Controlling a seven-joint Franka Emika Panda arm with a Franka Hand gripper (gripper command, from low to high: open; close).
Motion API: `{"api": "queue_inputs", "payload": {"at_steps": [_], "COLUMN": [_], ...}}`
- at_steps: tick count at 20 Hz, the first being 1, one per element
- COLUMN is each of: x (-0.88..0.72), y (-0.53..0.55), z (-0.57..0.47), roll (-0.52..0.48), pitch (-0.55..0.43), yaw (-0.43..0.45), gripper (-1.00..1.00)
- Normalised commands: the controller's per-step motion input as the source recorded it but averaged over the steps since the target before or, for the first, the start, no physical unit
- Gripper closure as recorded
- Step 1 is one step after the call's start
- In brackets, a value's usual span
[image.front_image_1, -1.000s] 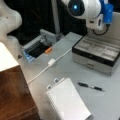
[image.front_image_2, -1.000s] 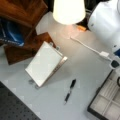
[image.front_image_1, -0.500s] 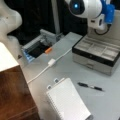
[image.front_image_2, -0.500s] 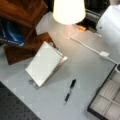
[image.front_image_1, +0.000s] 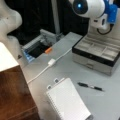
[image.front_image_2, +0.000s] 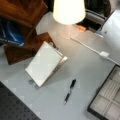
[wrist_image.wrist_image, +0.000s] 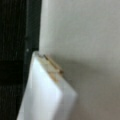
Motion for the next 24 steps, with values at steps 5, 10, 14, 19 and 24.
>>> {"api": "queue_inputs", "payload": {"at_steps": [5, 10, 14, 19, 24], "x": [0.05, -0.07, -0.04, 0.15, 0.27], "y": [0.07, -0.26, -0.51, -0.61, -0.64], "z": [-0.01, 0.06, 0.09, 0.1, 0.12], "roll": [-0.021, -0.146, -0.336, -0.412, -0.373], "pitch": [0.093, 0.198, 0.248, 0.219, 0.162], "yaw": [-0.084, 0.036, 0.134, 0.202, 0.227], "gripper": [-1.0, -1.0, -1.0, -1.0, -1.0]}}
